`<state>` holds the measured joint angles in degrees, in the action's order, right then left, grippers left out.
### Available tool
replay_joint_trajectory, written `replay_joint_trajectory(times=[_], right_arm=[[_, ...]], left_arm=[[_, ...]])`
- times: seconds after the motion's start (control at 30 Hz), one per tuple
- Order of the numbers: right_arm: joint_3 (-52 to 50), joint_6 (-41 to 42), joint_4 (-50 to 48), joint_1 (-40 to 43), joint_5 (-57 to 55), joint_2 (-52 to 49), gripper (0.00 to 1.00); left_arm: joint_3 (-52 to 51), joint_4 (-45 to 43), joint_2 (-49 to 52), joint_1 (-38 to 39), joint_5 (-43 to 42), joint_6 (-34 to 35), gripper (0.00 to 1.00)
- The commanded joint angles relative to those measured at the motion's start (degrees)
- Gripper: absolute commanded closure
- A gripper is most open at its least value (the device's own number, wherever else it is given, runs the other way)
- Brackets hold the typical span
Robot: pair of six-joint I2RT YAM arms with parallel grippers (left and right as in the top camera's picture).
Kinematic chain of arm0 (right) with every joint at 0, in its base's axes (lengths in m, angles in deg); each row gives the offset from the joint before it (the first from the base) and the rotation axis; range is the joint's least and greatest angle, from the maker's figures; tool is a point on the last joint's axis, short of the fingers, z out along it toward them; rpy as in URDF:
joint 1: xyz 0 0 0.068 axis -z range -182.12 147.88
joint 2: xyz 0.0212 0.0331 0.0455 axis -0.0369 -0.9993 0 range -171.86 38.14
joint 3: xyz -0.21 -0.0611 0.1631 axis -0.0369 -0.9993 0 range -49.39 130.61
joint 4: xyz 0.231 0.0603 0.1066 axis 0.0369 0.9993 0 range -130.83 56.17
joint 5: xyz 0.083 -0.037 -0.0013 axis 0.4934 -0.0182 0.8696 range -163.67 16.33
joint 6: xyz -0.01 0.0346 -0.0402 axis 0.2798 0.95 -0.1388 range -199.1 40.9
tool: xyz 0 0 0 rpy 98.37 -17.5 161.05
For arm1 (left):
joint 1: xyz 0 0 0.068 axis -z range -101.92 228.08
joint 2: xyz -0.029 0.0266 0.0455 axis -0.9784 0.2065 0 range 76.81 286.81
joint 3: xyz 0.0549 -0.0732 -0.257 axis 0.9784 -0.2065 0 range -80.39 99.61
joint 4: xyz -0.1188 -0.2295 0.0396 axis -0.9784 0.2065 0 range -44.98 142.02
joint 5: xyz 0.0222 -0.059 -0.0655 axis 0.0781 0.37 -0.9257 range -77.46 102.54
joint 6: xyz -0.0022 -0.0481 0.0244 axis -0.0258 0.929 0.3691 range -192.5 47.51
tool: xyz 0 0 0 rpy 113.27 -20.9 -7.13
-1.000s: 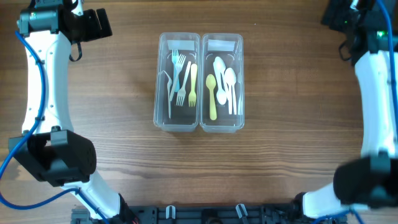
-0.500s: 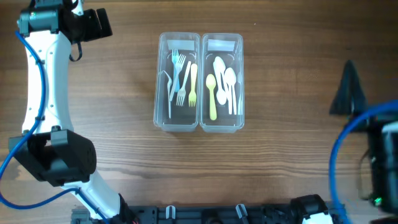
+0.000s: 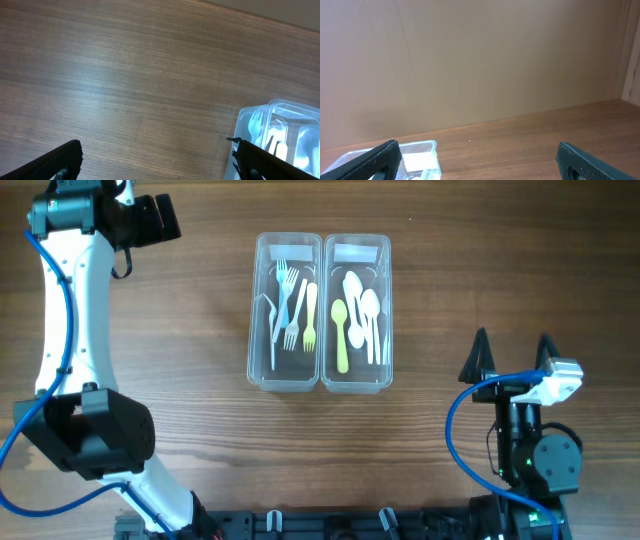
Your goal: Pack container
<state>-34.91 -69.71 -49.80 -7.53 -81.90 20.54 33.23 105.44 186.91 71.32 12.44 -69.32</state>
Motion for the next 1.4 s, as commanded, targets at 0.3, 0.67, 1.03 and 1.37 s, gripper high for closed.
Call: replay_joint_trajectory(times=[0.3,0.67,1.03,1.37], right_arm=[[-8.50,-1.16,-0.42,0.24,3.39,9.05,0.00],[-12.83,1.33,3.28,4.85,6.95,17.40,0.00],[-14.16,-9.38,3.65,6.88,8.31,17.40,0.00],[-14.16,-9.35,8.57,6.88,8.31,16.63,0.00]], left_arm=[[0.81,0.02,-0.37,-0.26,-0.70,0.50,0.00],[0.81,0.02,-0.37,-0.26,-0.70,0.50,0.00],[0.81,0.02,-0.37,-0.26,-0.68,0.50,0.00],[0.81,0.02,-0.37,-0.26,-0.70,0.50,0.00]])
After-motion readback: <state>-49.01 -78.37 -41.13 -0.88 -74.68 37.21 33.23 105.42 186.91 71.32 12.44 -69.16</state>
